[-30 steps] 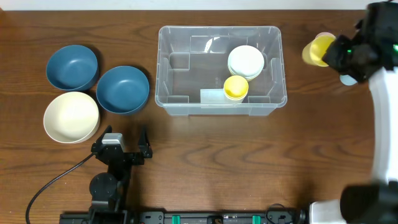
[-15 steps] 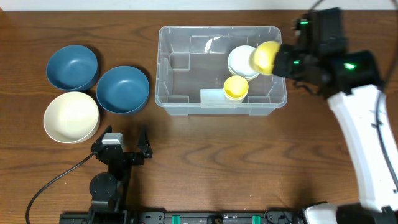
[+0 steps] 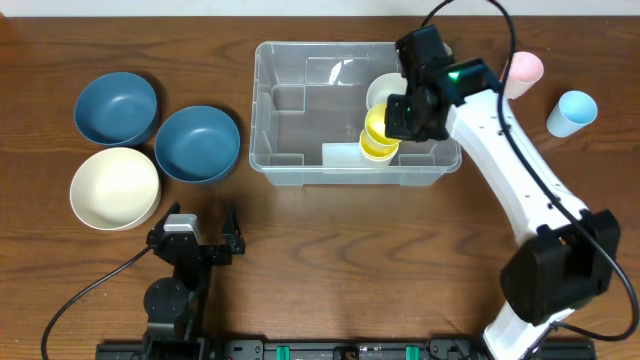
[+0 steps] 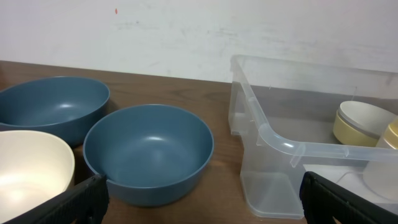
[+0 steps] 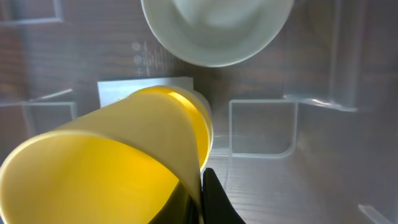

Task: Pack container
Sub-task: 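Carry the second yellow cup into the bin and stack it in the cups, then move the right gripper to the light-blue cup and grasp it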

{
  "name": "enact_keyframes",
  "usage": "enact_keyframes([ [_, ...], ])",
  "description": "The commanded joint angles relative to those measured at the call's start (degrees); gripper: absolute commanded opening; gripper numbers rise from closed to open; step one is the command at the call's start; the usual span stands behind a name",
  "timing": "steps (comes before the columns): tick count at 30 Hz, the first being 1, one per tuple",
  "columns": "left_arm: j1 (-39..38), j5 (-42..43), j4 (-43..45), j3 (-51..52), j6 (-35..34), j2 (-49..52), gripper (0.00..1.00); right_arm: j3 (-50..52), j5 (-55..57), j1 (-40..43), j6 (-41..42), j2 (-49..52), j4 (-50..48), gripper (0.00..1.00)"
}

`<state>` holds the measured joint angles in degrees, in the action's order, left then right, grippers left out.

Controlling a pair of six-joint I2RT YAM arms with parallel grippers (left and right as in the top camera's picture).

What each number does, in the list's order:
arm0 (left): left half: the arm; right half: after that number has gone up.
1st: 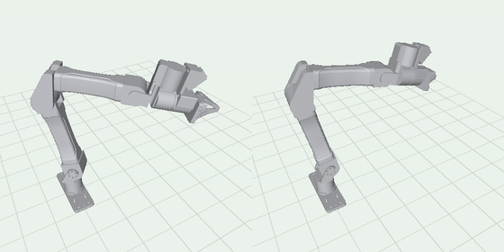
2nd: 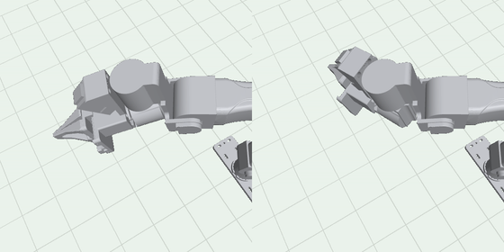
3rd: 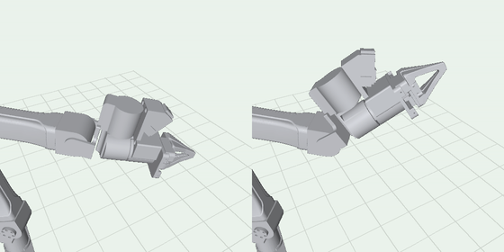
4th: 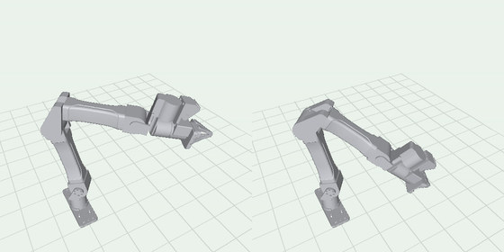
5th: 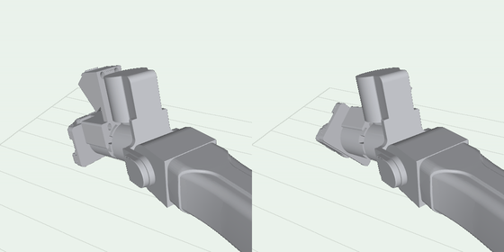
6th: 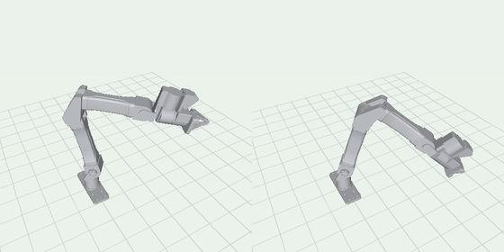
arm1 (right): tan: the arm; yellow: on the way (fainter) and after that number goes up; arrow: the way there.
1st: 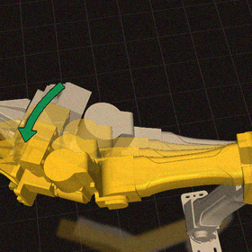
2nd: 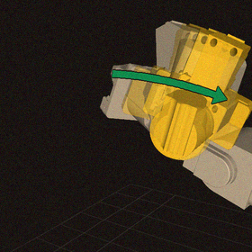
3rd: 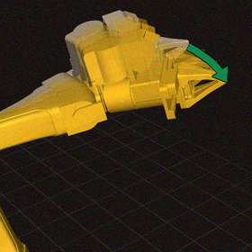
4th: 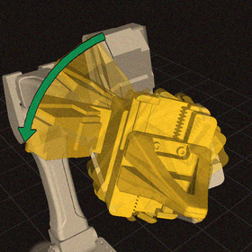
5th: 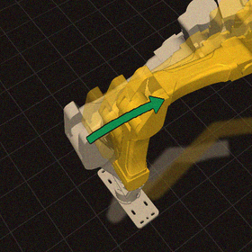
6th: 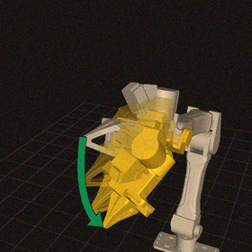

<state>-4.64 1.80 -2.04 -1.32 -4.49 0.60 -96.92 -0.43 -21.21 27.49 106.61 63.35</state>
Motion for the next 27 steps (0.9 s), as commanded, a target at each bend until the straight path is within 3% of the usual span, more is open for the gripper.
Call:
enact_keyframes([
  [1,0.2,-0.3,-2.0,1.1,0.3,-0.3,0.98,0.1,0.2,-0.6,1.2,0.3,0.1,0.22],
  [2,0.2,-0.3,-2.0,1.1,0.3,-0.3,0.98,0.1,0.3,-0.6,1.2,0.3,-0.1,0.42],
  [4,0.2,-0.3,-2.0,1.1,0.3,-0.3,0.98,0.1,0.5,-0.4,1.2,0.2,-0.6,0.62],
  [5,0.2,-0.3,-2.0,1.1,0.3,-0.3,0.98,0.1,0.6,-0.2,1.2,0.2,-0.8,0.67],
  [16,0.2,-0.3,-2.0,1.1,0.3,-0.3,0.98,-3.8,0.4,6.4,-0.8,-4.3,-0.9,0.73],
  [19,0.2,-0.3,-2.0,1.1,0.3,-0.3,0.98,-4.4,0.4,11.9,-0.9,-6.2,-1.3,0.77],
  [27,0.2,-0.3,-2.0,1.1,0.3,-0.3,0.98,-4.4,1.6,28.6,-3.2,-4.7,-2.4,0.76],
])
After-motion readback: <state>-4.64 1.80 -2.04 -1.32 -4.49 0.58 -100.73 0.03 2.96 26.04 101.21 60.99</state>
